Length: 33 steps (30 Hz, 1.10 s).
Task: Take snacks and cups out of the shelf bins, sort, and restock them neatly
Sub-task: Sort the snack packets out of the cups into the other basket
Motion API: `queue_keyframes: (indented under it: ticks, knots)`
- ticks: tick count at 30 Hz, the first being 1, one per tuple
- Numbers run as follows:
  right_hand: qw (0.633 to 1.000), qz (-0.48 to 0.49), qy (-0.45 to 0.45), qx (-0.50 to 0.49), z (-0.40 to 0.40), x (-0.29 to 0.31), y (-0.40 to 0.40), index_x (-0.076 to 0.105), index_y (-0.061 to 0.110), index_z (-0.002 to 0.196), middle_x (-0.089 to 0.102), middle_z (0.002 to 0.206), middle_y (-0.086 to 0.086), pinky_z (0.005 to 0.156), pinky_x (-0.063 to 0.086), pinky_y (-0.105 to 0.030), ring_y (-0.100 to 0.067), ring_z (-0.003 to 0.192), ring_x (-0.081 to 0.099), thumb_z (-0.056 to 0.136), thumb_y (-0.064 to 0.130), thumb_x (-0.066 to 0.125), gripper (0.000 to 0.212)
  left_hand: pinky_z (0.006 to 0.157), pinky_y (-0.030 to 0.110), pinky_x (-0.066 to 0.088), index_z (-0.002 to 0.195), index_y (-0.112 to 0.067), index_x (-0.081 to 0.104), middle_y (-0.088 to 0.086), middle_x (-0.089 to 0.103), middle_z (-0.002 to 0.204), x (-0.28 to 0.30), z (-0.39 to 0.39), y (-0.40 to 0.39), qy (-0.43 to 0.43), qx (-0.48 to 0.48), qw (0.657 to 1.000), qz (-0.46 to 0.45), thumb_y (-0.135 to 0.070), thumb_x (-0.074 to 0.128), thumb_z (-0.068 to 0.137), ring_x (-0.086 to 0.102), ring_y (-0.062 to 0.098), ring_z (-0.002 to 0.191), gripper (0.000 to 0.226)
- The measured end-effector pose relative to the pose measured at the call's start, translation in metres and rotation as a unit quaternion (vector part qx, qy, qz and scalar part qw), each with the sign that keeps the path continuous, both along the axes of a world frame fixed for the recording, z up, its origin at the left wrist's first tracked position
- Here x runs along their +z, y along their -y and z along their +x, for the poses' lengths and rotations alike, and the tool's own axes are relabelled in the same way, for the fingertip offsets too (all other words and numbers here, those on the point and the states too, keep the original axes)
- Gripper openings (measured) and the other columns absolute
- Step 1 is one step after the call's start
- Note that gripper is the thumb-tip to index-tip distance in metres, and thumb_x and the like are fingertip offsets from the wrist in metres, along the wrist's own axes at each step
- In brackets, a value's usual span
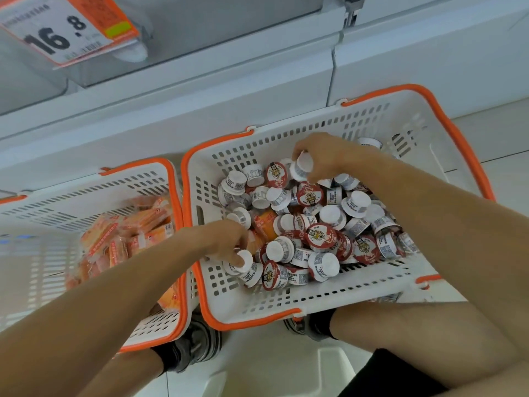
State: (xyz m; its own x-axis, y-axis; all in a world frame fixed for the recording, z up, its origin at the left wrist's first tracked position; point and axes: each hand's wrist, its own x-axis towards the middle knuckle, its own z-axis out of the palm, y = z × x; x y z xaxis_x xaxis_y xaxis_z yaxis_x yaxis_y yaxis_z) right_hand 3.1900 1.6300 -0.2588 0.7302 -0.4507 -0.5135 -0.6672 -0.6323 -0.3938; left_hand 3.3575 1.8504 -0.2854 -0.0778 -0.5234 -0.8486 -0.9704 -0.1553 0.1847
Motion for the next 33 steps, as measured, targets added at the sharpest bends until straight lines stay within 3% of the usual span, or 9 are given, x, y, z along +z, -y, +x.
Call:
queue_keyframes:
  ticks: [3,6,11,13,17,20,24,28,33]
  knots:
    - [0.995,-0.097,-0.034,0.0,-0.012,-0.003,0.004,0.053,0.02,0.137,0.047,0.136,-0.01,0.1,0.044,-0.04,-0.03,0.123,0.048,0.075,0.024,0.085,0.07,0.084,0.026,0.05,0.112,-0.024,0.062,-0.008,0.061,0.11,0.01,-0.003,-0.006,-0.044,0.055,0.997,-0.031,-0.026,0.078,0.082,0.058,0.013,0.102,0.034]
    - [0.995,-0.064,0.083,0.006,-0.01,-0.001,-0.014,0.057,0.02,0.132,0.053,0.125,-0.005,0.092,0.046,-0.033,-0.025,0.116,0.055,0.084,0.03,0.076,0.053,0.073,0.015,0.046,0.115,-0.024,0.061,-0.016,0.06,0.101,0.024,0.003,-0.006,-0.095,0.209,0.964,-0.136,-0.021,0.079,0.082,0.062,0.006,0.098,0.038]
    - [0.964,0.235,0.117,-0.027,0.004,0.005,-0.063,0.043,0.027,0.146,0.055,0.123,0.011,0.082,0.054,-0.025,-0.001,0.091,0.064,0.079,0.046,0.083,0.079,0.07,0.019,0.057,0.125,-0.013,0.056,0.002,0.073,0.109,0.039,-0.005,0.012,-0.288,0.542,0.758,-0.221,-0.021,0.071,0.09,0.073,0.015,0.092,0.039]
    - [0.946,0.267,0.161,-0.095,0.003,-0.003,-0.065,0.053,0.021,0.137,0.063,0.113,0.004,0.065,0.06,-0.026,-0.004,0.073,0.069,0.081,0.03,0.084,0.065,0.076,0.022,0.058,0.126,-0.012,0.054,0.005,0.071,0.113,0.035,-0.015,0.019,-0.316,0.555,0.733,-0.231,-0.027,0.062,0.097,0.073,0.015,0.095,0.034]
    - [0.987,0.138,0.053,-0.056,-0.016,0.001,-0.031,0.054,0.023,0.135,0.059,0.125,0.002,0.083,0.059,-0.035,-0.019,0.099,0.067,0.075,0.027,0.087,0.069,0.088,0.018,0.048,0.126,-0.023,0.054,-0.015,0.058,0.115,0.0,-0.006,0.021,-0.14,0.338,0.89,-0.272,-0.038,0.058,0.099,0.059,0.005,0.105,0.031]
    - [0.999,-0.009,-0.033,-0.019,-0.028,0.002,-0.014,0.042,0.026,0.145,0.046,0.127,-0.004,0.097,0.047,-0.038,-0.026,0.112,0.055,0.073,0.035,0.087,0.085,0.097,0.034,0.044,0.123,-0.017,0.061,0.002,0.057,0.124,-0.033,0.007,0.019,-0.02,0.131,0.975,-0.179,-0.036,0.07,0.088,0.055,0.022,0.116,0.042]
    - [0.988,-0.121,0.084,-0.035,-0.007,0.007,-0.02,0.059,0.022,0.127,0.055,0.112,-0.003,0.086,0.048,-0.033,-0.024,0.103,0.06,0.079,0.029,0.079,0.053,0.102,0.039,0.042,0.138,-0.018,0.049,0.008,0.051,0.134,-0.035,0.01,0.03,0.001,0.065,0.991,-0.116,-0.035,0.08,0.08,0.049,0.027,0.121,0.068]
    - [0.987,0.024,0.14,0.072,0.02,-0.007,-0.057,0.067,0.016,0.113,0.063,0.095,0.003,0.073,0.043,-0.025,-0.013,0.084,0.057,0.079,0.023,0.078,0.036,0.108,0.04,0.042,0.15,-0.015,0.029,0.009,0.049,0.144,-0.034,0.008,0.039,0.028,0.062,0.996,-0.054,-0.044,0.084,0.074,0.05,0.029,0.127,0.098]
    - [0.985,0.105,0.052,0.127,0.024,-0.058,-0.073,0.064,0.011,0.121,0.065,0.11,-0.003,0.082,0.05,-0.03,-0.024,0.099,0.064,0.08,0.019,0.08,0.046,0.091,0.032,0.049,0.133,-0.015,0.051,0.004,0.062,0.125,-0.017,0.016,0.039,0.004,0.132,0.985,-0.108,-0.049,0.08,0.077,0.059,0.023,0.108,0.072]
